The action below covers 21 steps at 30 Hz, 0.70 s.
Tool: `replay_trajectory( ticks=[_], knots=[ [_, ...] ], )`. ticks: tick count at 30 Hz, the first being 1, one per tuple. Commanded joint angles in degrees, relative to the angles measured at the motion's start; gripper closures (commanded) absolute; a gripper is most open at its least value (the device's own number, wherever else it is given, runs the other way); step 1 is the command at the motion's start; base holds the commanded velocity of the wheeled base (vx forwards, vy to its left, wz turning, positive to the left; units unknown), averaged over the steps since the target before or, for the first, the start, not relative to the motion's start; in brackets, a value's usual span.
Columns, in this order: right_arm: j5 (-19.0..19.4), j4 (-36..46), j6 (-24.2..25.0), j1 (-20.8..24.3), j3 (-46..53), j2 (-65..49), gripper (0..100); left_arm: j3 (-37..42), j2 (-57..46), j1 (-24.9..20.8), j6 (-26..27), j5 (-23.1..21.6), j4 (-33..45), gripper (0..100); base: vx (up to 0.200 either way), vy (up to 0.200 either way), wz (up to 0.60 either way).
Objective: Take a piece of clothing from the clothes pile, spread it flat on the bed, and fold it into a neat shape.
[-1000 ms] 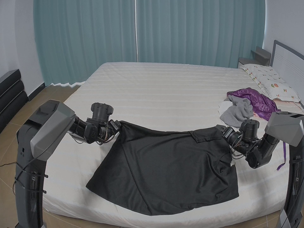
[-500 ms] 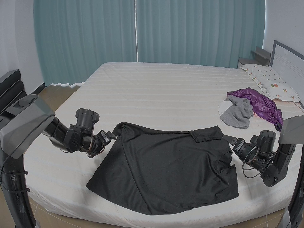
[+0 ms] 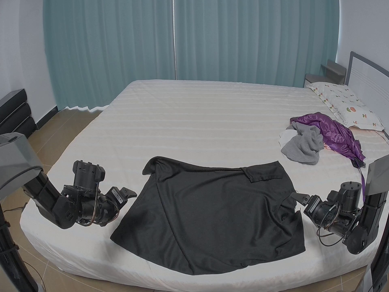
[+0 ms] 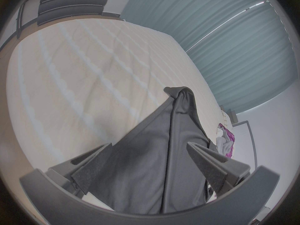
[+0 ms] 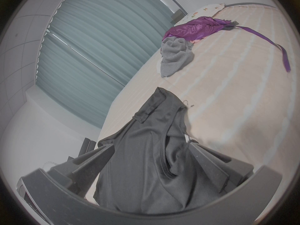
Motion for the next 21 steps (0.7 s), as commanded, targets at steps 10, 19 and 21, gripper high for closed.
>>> replay_trajectory(
  ticks=[10, 19, 21],
  knots=[
    [0.1, -0.8, 0.4, 0.1, 4.3, -1.5, 0, 8.5, -4.8, -1.1, -2.0, -2.9, -2.1, 0, -0.060, 0.000, 0.00],
    [0.2, -0.8, 0.4, 0.2, 4.3, -1.0, 0, 8.4, -4.4, -1.3, -5.6, -3.1, -4.9, 0, 0.000, -0.022, 0.00],
    [0.2, -0.8, 0.4, 0.5, 4.3, -1.0, 0, 8.4, -4.5, -1.3, -5.6, -3.1, -4.9, 0, 0.000, -0.200, 0.00]
  ],
)
